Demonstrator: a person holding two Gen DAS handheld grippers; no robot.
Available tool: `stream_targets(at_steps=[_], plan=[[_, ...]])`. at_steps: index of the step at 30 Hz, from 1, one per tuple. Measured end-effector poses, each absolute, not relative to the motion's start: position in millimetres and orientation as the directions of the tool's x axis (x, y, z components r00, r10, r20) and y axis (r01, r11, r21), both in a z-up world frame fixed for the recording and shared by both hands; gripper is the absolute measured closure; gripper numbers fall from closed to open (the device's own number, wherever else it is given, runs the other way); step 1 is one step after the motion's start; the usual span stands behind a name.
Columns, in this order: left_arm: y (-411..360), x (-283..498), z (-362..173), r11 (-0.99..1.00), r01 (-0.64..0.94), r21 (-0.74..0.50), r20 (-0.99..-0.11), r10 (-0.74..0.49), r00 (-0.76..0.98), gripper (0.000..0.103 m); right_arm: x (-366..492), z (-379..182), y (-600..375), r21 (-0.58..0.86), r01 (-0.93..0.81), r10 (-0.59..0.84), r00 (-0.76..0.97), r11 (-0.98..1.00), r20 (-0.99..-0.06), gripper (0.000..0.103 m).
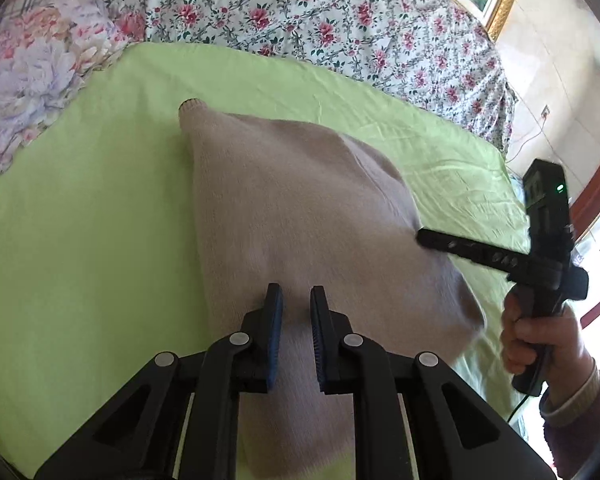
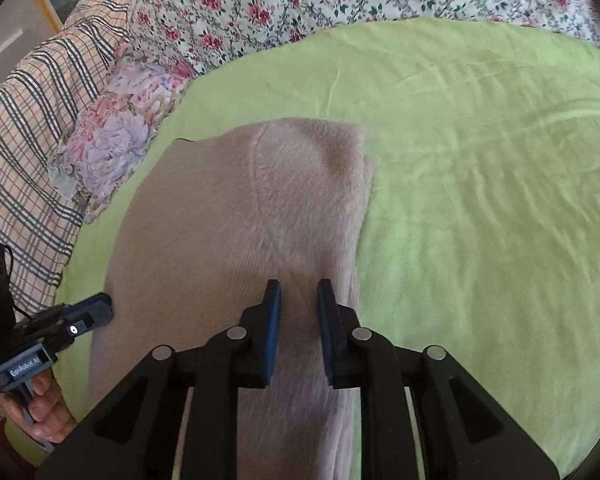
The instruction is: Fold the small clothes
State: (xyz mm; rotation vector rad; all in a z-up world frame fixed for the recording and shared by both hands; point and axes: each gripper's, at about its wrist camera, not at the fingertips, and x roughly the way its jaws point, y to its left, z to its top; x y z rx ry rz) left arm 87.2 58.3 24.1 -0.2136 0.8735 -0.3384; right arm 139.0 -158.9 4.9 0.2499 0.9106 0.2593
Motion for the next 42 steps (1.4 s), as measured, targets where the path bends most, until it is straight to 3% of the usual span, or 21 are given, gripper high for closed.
stream_targets(at_steps=[4, 8, 10, 30, 42], plan=[[56, 51, 21, 0.915, 0.229, -0.332, -0.710, -0.402, 0.578, 0.090, 94, 15, -154, 0.330, -0.182, 0.373, 0.574, 0.926, -0.729, 0.083], [46, 34, -3, 0.941, 0.219, -0.257, -0.775, -0.336, 0.535, 0.090, 68, -16, -156, 0.245, -0.172, 0.299, 0.518, 0.954, -0.801, 0.083], [45, 29, -10, 0.942, 0.212, -0.261, -0.775, -0.335, 0.536, 0.090, 60, -25, -163, 0.272, -0.163, 0.317, 0.540, 0.948, -0.780, 0.083], [62, 18, -6, 0.942, 0.173, -0.289, -0.787, -0.336, 0.517, 0.089, 46, -20, -172, 0.255, -0.108, 0.271, 0.554, 0.961, -0.787, 0.083], [81, 19, 25, 0.949, 0.122, -0.290, -0.752, -0.305, 0.584, 0.059, 79, 10, -192, 0.404, -0.068, 0.356, 0.620, 0.912, -0.699, 0.083]])
